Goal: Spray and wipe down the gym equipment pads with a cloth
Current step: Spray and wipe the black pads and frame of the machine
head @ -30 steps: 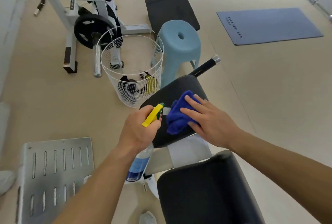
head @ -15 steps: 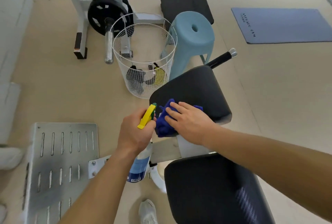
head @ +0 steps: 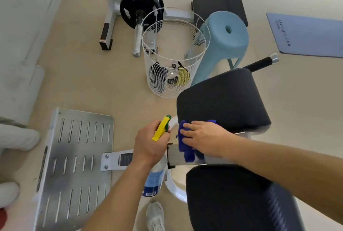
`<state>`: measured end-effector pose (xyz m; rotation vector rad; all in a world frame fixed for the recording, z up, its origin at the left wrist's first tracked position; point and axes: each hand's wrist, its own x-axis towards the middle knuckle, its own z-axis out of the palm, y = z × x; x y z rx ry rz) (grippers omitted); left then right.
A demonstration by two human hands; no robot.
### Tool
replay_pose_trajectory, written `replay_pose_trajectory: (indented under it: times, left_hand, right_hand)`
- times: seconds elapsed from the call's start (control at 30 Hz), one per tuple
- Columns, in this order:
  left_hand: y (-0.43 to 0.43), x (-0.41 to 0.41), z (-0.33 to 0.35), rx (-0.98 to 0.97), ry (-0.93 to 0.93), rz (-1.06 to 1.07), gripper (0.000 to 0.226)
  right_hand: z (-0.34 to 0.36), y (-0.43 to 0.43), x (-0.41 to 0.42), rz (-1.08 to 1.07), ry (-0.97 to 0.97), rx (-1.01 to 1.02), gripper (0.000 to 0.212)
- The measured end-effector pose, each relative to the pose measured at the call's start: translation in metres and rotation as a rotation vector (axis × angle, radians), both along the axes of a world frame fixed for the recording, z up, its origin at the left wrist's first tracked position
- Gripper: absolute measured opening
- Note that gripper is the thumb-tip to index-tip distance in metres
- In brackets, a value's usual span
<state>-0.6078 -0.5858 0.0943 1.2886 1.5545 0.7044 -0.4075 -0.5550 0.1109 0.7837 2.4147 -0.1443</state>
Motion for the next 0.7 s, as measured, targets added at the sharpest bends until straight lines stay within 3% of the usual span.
replay_pose_trajectory:
  times: [0.1,0.33,0.47,0.53,0.7]
  left_hand:
    - [-0.004,-0.001,-0.003,-0.006,0.016,-0.034,0.017]
    - [-0.005,0.007,-0.022,-0.079,0.072,-0.103,0.016]
    - [-0.005,0.009,-0.028,-0.118,0.069,-0.121,0.014]
    - [-0.006,0.009,-0.029,-0.117,0.068,-0.106,0.015]
    - [-0.007,-0.005,-0.033,-0.058,0.077,-0.066,0.019]
  right_hand:
    - [0.022,0.023,0.017,-0.051,0.060,0.081,0.046]
    - [0.073,0.099,0.043,-0.588,0.384,0.338,0.034]
    - [0.059,0.116,0.017,-0.575,0.493,0.269,0.030]
    - [0.034,0.119,-0.002,-0.521,0.450,0.189,0.031]
    - [-0.041,0.070,-0.037,-0.192,0.032,0.159,0.033]
